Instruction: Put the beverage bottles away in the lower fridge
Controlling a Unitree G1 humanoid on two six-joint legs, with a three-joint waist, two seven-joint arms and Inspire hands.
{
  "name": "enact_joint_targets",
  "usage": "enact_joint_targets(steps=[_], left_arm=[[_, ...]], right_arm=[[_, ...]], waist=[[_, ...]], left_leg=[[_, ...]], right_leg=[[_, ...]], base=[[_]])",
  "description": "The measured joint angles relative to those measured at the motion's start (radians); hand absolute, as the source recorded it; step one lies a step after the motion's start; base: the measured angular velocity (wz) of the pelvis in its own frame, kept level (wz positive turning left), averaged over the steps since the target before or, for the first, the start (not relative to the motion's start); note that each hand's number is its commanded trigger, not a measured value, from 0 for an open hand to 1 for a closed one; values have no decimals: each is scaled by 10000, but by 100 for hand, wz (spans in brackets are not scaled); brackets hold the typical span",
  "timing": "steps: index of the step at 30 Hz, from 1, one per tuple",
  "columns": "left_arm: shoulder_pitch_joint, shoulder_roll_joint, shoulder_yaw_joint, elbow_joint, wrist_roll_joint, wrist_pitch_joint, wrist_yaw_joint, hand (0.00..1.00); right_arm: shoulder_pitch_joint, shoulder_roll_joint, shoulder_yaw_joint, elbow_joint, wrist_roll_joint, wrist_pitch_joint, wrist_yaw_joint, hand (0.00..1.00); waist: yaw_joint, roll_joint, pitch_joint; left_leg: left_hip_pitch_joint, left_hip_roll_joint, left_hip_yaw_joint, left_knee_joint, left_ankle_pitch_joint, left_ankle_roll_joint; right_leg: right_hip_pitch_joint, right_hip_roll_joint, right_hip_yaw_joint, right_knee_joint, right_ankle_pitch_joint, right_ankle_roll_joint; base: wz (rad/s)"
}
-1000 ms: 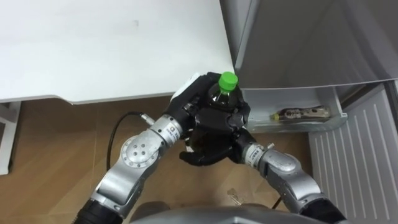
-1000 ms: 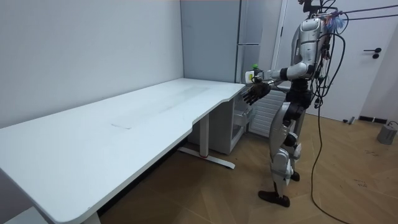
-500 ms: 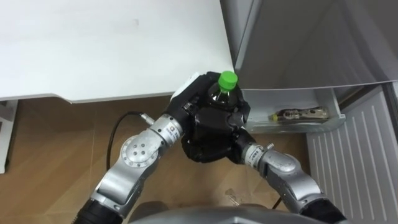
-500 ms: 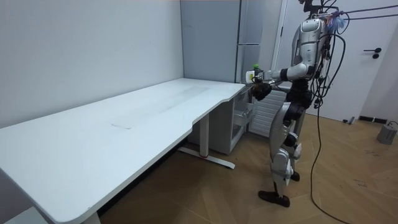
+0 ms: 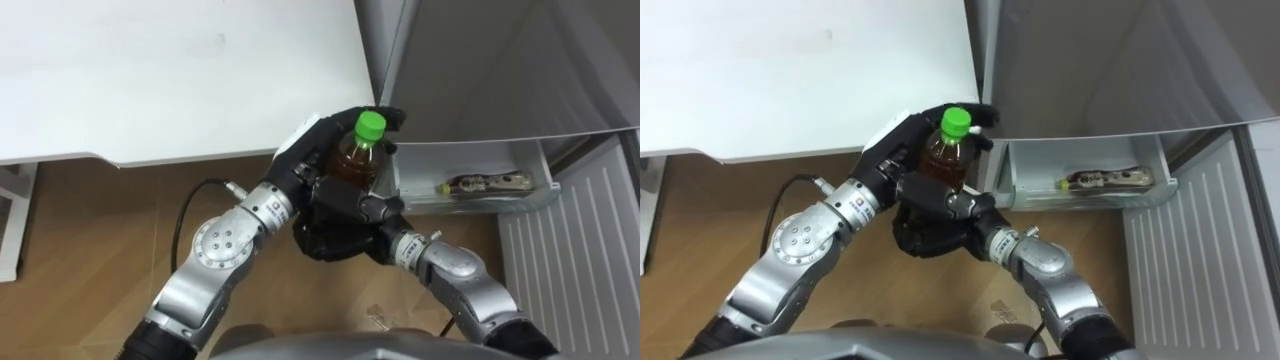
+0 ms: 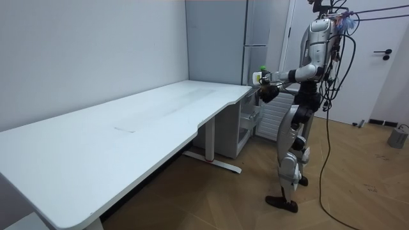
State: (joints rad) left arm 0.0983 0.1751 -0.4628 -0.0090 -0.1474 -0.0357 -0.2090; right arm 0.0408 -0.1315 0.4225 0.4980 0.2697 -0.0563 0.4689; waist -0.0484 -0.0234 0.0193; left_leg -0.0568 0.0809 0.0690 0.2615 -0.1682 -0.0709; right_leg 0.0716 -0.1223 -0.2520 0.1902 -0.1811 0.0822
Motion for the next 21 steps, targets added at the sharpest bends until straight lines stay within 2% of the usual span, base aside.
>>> enact_joint_targets(steps=[13, 18, 21], left_arm=[[-124, -14, -21, -50, 300, -222, 12, 0], [-205, 7, 99, -638, 1053, -570, 115, 0], [-279, 7, 113, -1191, 1445, -1006, 172, 0]], right_arm=[[52, -7, -1, 48, 189, 0, -97, 100], [59, -36, -6, 242, 167, 0, -143, 100], [64, -48, -5, 669, 30, 9, -140, 100]], waist=[[21, -60, 20], [97, -51, 22], [271, -39, 20]], left_leg=[[25, 0, 25, -24, 0, 0], [-27, 9, 20, 37, -2, 0], [1, 9, 20, 3, -3, -2]], right_leg=[[-10, 3, 37, -20, 0, 0], [-30, 13, 30, -8, 4, -6], [-15, 14, 31, -10, 4, -6]], base=[[0], [0], [0]])
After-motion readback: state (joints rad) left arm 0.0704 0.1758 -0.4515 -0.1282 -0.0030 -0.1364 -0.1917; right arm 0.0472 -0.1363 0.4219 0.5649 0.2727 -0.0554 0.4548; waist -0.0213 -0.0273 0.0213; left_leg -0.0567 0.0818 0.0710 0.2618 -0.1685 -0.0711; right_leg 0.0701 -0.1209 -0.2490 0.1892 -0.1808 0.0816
